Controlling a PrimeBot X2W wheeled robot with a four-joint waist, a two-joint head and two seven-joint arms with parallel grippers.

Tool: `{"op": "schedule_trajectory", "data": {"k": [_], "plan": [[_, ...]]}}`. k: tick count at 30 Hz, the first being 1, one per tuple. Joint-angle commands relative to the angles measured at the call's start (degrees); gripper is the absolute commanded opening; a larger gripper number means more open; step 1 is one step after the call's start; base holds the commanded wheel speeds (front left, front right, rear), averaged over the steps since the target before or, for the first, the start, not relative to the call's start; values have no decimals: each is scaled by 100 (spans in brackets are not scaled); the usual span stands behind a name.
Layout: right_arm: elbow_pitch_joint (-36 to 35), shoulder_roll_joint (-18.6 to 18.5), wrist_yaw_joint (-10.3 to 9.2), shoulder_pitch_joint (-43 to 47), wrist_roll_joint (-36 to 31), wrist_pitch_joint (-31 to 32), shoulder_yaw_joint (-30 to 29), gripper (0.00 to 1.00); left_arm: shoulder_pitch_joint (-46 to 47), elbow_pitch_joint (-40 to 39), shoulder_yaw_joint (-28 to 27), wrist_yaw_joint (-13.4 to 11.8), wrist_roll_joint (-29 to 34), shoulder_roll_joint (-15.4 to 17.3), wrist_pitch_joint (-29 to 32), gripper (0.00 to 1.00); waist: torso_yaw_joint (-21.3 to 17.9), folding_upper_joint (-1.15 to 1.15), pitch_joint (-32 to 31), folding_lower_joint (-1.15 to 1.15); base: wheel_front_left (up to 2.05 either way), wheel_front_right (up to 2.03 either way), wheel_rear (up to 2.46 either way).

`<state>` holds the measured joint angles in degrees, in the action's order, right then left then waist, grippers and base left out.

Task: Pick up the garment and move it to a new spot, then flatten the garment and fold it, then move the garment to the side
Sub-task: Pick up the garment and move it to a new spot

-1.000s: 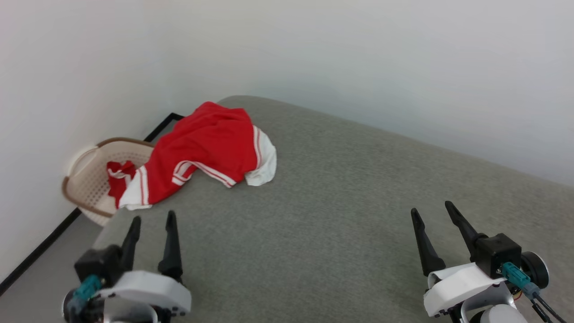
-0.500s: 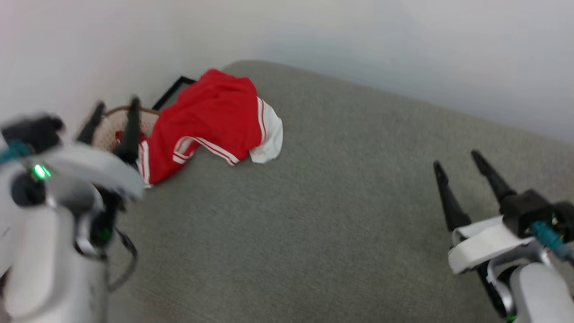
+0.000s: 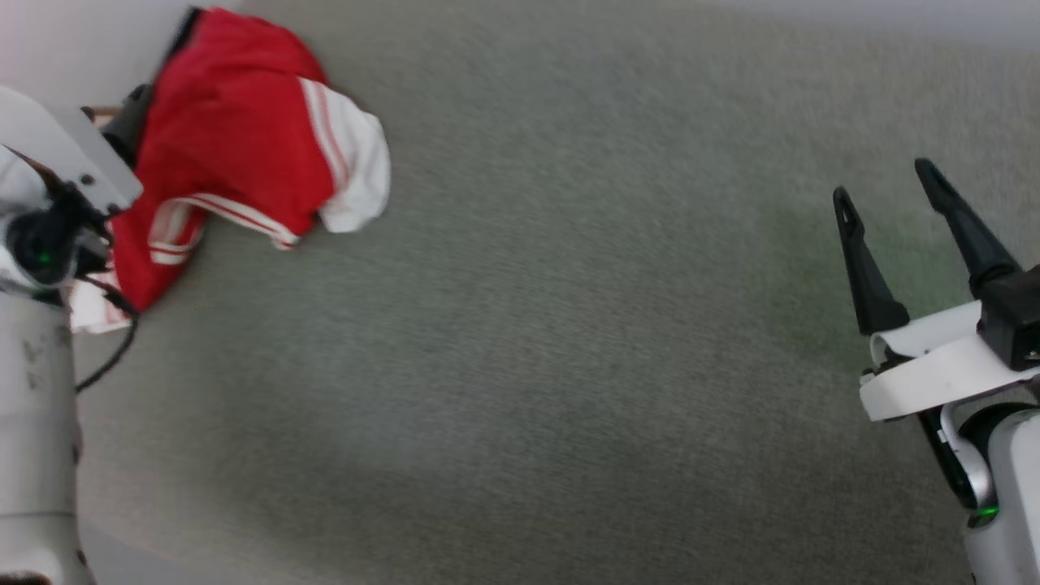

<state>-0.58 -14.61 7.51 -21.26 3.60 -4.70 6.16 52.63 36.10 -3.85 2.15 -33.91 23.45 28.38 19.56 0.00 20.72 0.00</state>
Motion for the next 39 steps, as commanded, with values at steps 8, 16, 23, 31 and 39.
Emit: {"op": "schedule_trajectory", "data": {"k": [8,16,23,31,39], "plan": [[-478,-160,-4,-205,23,181,5,100,694,1163,94,-114,9,249,536,100,-1017,0,1408,0,0,0,0],[-693,-232,-4,-285,13,305,-1,100,936,2139,383,-24,109,155,806,100,-1093,0,1634,0,0,0,0],[-709,-221,-4,-241,-40,365,-37,100,1102,2636,505,38,176,44,551,1,-999,0,1525,0,0,0,0],[-461,-139,-4,-34,2,202,-33,100,1286,2744,539,100,366,468,-518,0,-858,0,921,0,0,0,0],[-55,113,-4,316,41,-46,-63,100,1676,2574,794,318,606,807,-1024,0,-756,0,-57,0,0,0,0]]}}
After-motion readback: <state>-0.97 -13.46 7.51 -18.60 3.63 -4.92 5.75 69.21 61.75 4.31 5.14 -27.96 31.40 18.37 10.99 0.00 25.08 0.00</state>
